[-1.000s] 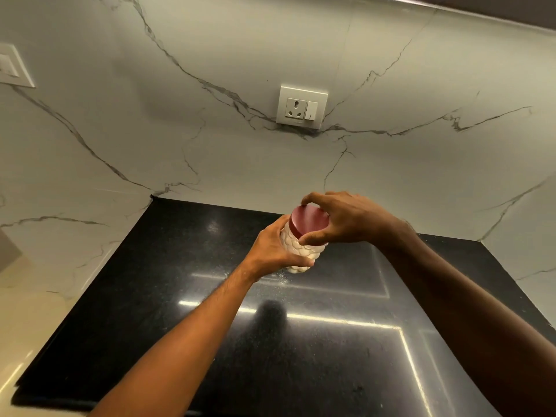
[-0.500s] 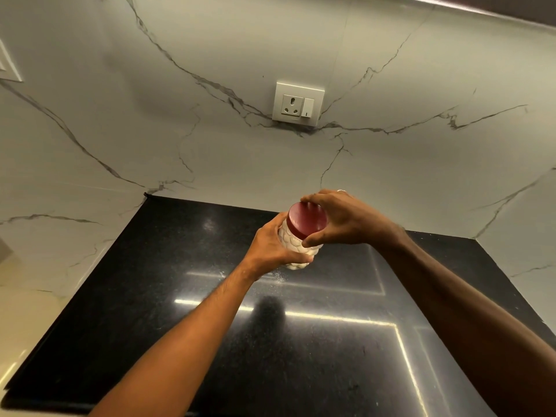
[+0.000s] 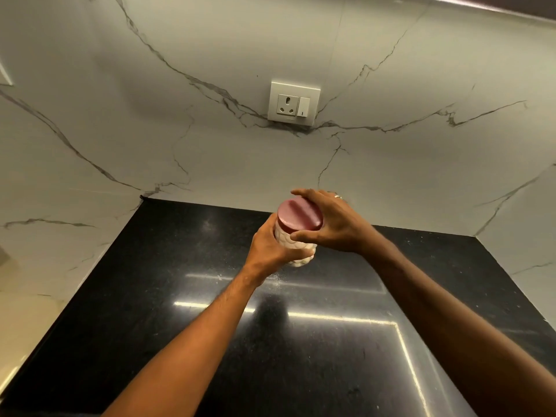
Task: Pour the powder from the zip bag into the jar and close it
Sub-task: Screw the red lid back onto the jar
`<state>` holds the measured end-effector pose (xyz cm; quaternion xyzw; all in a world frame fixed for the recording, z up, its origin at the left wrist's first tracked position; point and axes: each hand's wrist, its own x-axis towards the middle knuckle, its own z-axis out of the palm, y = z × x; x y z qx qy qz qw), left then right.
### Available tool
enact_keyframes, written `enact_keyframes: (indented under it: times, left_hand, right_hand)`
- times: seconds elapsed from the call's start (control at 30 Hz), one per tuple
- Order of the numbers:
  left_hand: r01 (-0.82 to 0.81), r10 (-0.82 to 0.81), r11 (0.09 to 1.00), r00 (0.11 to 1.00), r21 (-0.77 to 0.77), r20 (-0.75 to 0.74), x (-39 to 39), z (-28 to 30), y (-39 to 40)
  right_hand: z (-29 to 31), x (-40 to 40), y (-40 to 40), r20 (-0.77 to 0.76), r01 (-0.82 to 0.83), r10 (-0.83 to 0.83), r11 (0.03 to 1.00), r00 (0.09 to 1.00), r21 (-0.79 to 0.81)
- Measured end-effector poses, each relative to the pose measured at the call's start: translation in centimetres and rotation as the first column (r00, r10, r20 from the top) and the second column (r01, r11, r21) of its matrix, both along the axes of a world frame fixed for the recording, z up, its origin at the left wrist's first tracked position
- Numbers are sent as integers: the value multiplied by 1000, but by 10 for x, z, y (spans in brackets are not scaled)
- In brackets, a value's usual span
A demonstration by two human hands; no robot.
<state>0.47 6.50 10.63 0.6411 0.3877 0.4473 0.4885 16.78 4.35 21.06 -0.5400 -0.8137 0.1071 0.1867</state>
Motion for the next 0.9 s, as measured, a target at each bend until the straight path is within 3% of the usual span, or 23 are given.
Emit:
enact_keyframes:
  times: [0.13,0.27,0.53,0.67,0.9]
  left_hand:
    - [-24,23,999,999,22,38,0,4,-1]
    - [-42,43,999,998,-6,56,-6,1,-1]
    - [118,-122,982,992,-147,-18,-13,-26,9]
    - [62,-75,991,990,-115,-117,-9,-41,7]
    - [-38,21,986,994,-165,-103,-8,-79,-5]
  right_hand:
    - [-41,-6,-13,-492,4,-45,996,870,-85]
    - [-70,-4,-16,-682,62,-182,979,709,-197]
    - [-118,-9,-17,-696,119,-295,949,655,-291]
    - [-142,-15,-17,-694,192,-343,938,633,-289]
    - [-181,-27,-18,-689,227,-408,911,599,-343]
